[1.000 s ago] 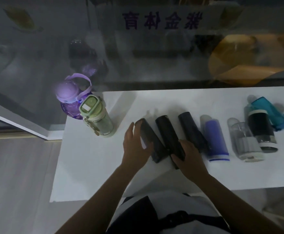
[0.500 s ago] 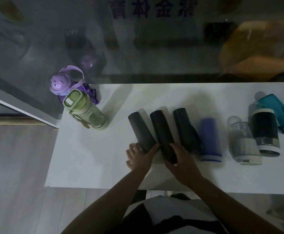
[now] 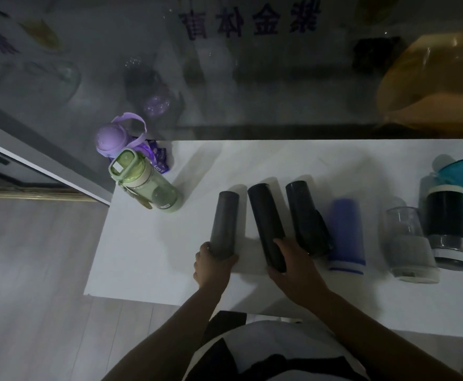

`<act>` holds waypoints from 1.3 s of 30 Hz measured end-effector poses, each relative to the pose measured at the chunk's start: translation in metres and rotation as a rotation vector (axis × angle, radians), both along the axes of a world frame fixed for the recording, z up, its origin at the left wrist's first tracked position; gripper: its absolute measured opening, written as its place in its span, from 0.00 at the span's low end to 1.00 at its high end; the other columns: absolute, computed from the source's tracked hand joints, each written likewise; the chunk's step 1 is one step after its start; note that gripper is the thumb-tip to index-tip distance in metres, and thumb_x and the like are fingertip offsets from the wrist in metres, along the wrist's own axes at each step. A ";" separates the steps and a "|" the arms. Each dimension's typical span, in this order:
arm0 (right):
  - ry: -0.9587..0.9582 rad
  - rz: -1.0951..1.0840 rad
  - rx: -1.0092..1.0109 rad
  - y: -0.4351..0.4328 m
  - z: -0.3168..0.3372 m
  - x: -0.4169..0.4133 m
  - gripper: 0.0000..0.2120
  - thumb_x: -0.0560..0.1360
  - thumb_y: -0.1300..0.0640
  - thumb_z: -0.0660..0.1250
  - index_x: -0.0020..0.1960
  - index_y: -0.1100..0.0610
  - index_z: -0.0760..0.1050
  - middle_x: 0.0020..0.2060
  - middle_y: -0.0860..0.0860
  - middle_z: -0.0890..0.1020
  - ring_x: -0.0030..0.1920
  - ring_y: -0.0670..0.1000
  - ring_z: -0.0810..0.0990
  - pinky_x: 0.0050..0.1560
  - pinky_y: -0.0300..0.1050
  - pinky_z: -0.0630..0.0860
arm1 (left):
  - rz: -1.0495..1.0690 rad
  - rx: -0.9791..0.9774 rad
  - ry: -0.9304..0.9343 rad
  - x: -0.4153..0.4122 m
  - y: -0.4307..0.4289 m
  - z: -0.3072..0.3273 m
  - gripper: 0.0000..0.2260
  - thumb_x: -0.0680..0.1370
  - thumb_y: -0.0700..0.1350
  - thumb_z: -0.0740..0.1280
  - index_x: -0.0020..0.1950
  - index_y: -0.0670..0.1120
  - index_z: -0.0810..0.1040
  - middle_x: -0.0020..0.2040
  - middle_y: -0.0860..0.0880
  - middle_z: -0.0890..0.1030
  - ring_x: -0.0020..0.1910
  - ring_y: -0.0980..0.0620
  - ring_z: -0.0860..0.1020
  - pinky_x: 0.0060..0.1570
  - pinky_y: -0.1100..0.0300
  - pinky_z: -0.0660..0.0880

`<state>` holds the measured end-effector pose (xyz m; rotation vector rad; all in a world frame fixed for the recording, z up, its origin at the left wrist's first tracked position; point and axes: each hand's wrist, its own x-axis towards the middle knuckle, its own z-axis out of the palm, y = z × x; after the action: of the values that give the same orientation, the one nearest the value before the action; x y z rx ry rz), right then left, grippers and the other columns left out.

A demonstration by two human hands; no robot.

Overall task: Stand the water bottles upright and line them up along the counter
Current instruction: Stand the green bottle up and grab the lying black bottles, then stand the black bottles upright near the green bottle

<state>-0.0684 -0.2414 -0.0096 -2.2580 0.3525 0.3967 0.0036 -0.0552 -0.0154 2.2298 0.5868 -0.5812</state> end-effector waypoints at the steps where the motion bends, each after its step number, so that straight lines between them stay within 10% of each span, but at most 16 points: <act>1: -0.003 0.003 -0.003 0.000 0.000 0.001 0.35 0.69 0.36 0.60 0.72 0.50 0.61 0.68 0.52 0.69 0.64 0.55 0.72 0.62 0.57 0.74 | 0.003 -0.036 -0.013 -0.002 0.009 0.001 0.35 0.68 0.48 0.77 0.71 0.48 0.66 0.64 0.47 0.73 0.58 0.45 0.74 0.59 0.43 0.76; 25: 0.007 0.230 -0.281 0.022 0.000 0.014 0.32 0.73 0.42 0.64 0.74 0.51 0.63 0.78 0.53 0.54 0.75 0.56 0.57 0.72 0.55 0.62 | -0.637 0.506 -0.296 0.068 0.092 0.139 0.27 0.71 0.40 0.68 0.69 0.57 0.70 0.70 0.53 0.68 0.62 0.43 0.68 0.49 0.52 0.74; 34: -0.013 0.161 -0.264 0.025 -0.003 0.004 0.33 0.72 0.45 0.67 0.74 0.49 0.63 0.78 0.52 0.55 0.74 0.58 0.62 0.69 0.57 0.66 | -0.780 0.550 -0.242 0.079 0.095 0.142 0.35 0.70 0.48 0.73 0.74 0.55 0.63 0.75 0.47 0.62 0.70 0.40 0.63 0.66 0.47 0.66; 39: -0.064 0.001 -0.241 0.031 -0.002 0.000 0.34 0.70 0.47 0.69 0.73 0.51 0.63 0.72 0.55 0.67 0.65 0.58 0.73 0.60 0.57 0.76 | -0.814 0.432 -0.551 0.068 0.070 0.145 0.31 0.72 0.53 0.71 0.74 0.55 0.65 0.76 0.45 0.63 0.76 0.40 0.57 0.73 0.42 0.57</act>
<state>-0.0680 -0.2101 -0.0113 -2.4993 0.3830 0.2944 0.0713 0.0147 0.1299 2.8534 -0.5625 -0.1872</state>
